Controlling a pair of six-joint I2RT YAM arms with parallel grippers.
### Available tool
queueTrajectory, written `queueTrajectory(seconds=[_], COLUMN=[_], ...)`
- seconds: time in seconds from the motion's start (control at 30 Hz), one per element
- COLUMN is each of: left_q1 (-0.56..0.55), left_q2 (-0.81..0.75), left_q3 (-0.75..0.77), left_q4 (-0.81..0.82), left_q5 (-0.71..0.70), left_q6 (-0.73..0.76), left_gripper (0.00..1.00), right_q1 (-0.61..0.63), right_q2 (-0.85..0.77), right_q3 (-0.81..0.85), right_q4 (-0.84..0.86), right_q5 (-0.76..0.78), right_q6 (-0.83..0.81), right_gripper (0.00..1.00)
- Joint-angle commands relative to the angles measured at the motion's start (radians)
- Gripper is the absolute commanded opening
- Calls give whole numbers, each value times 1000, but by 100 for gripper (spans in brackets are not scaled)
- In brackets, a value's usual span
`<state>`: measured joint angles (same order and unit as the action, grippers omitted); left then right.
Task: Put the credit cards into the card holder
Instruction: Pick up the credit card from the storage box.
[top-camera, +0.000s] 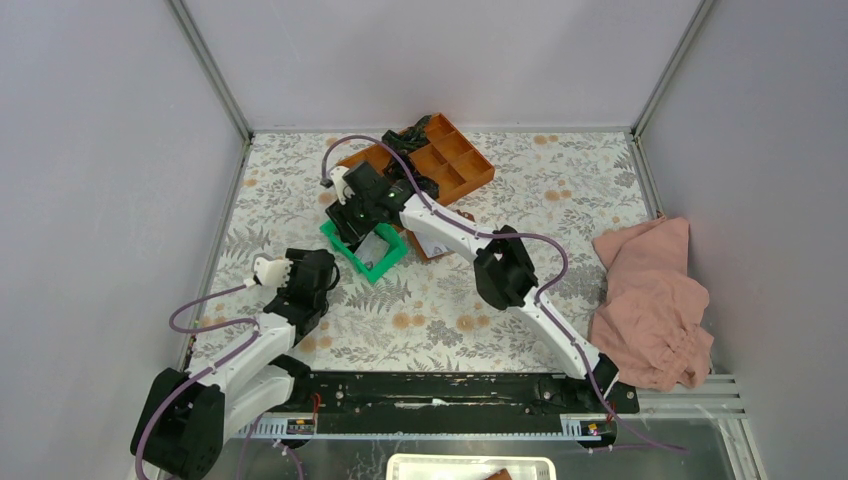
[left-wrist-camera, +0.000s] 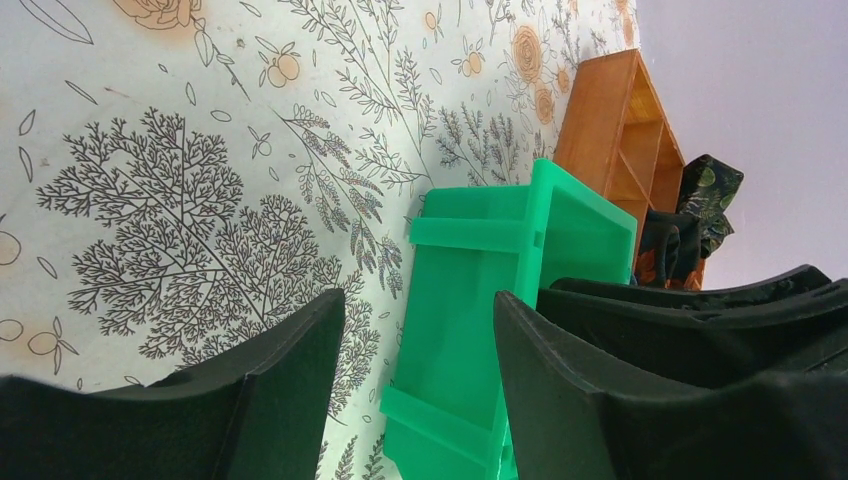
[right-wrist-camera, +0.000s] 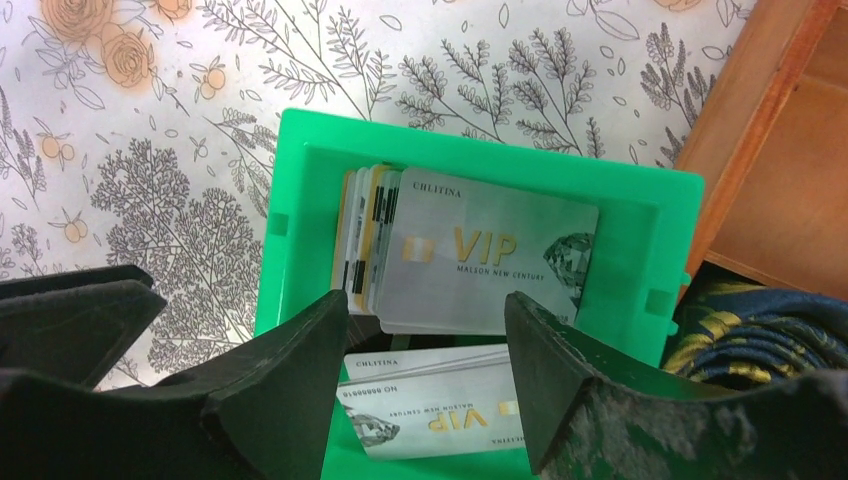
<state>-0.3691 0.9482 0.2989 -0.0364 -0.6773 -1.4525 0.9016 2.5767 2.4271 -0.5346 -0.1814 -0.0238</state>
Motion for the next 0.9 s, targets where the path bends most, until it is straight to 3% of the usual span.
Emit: queueTrajectory(seconds=[0.0, 0.47, 0.63, 0.87], left_q1=[9, 11, 10, 10], left_q2=[-9, -10, -13, -23], left_q3=[8, 3, -5, -14], left_q4=[57, 76, 76, 71], left_q5=[-5, 3, 2, 1], left_q6=[21, 20, 18, 12], left_gripper=[63, 63, 63, 63], right_q1=[8, 3, -2, -2], right_q2=[9, 65, 58, -38], right_q3=[81, 108, 89, -18], right_q4=[12, 26, 36, 82], right_q5=[-29, -42, -59, -66], right_q6=[14, 25, 37, 50], right_gripper=[67, 64, 47, 37])
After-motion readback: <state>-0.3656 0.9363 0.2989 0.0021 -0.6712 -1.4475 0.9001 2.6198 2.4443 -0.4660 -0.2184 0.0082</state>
